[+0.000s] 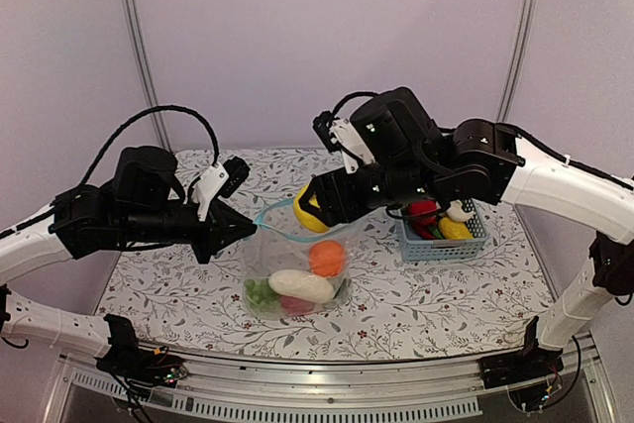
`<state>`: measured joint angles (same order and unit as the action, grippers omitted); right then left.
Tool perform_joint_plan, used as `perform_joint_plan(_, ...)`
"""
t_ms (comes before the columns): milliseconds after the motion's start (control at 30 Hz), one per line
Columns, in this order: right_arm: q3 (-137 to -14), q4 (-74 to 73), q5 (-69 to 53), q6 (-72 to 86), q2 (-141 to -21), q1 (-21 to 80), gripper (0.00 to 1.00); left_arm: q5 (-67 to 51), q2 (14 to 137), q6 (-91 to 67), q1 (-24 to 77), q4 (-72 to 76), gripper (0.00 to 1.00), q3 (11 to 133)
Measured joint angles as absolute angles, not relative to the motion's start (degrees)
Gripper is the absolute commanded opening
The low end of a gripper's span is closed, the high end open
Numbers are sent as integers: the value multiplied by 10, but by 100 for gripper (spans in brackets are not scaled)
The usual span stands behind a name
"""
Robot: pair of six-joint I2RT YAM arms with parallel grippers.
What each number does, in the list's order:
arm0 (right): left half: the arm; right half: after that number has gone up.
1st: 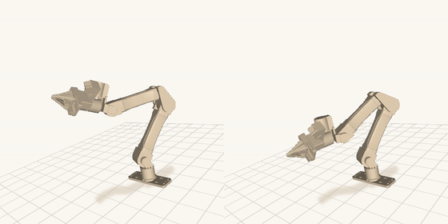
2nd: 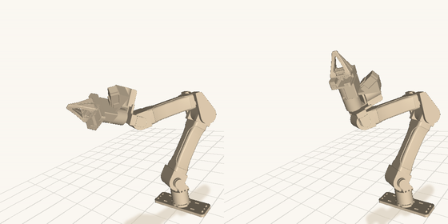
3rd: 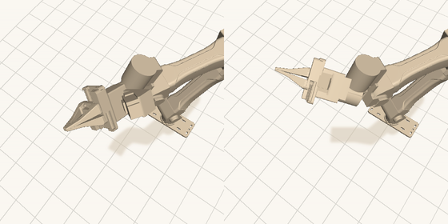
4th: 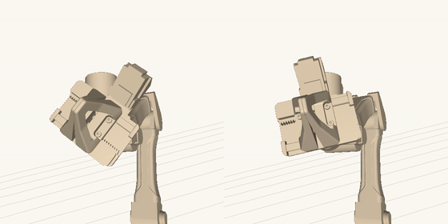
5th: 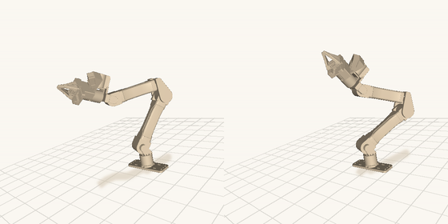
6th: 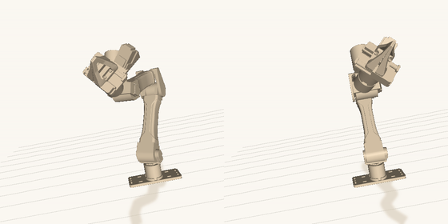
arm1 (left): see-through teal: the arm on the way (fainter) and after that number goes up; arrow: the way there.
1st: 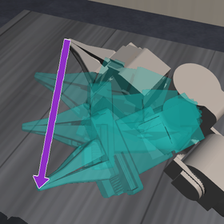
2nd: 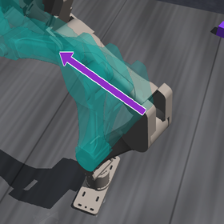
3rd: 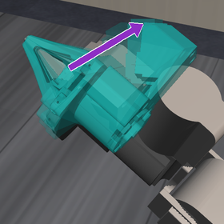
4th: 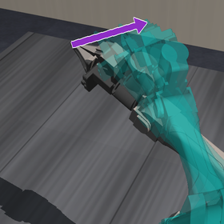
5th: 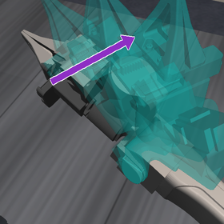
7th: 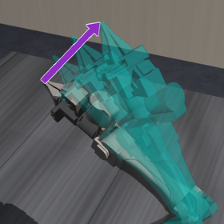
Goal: Place the food in the zip-top bag and seal the zipper
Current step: Place the fake fruit in the zipper food storage bag.
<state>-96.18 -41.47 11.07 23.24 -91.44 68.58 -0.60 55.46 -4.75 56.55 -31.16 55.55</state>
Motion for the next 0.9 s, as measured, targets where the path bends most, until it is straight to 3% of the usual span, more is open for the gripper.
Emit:
perform_joint_plan(367, -973, -455, 133, 243, -968, 686, 61, -6, 555, -48, 566, -312, 0, 555)
perform_joint_plan(900, -1047, -451, 64, 249, -1084, 686, 63, -6, 555, -48, 566, -312, 0, 555)
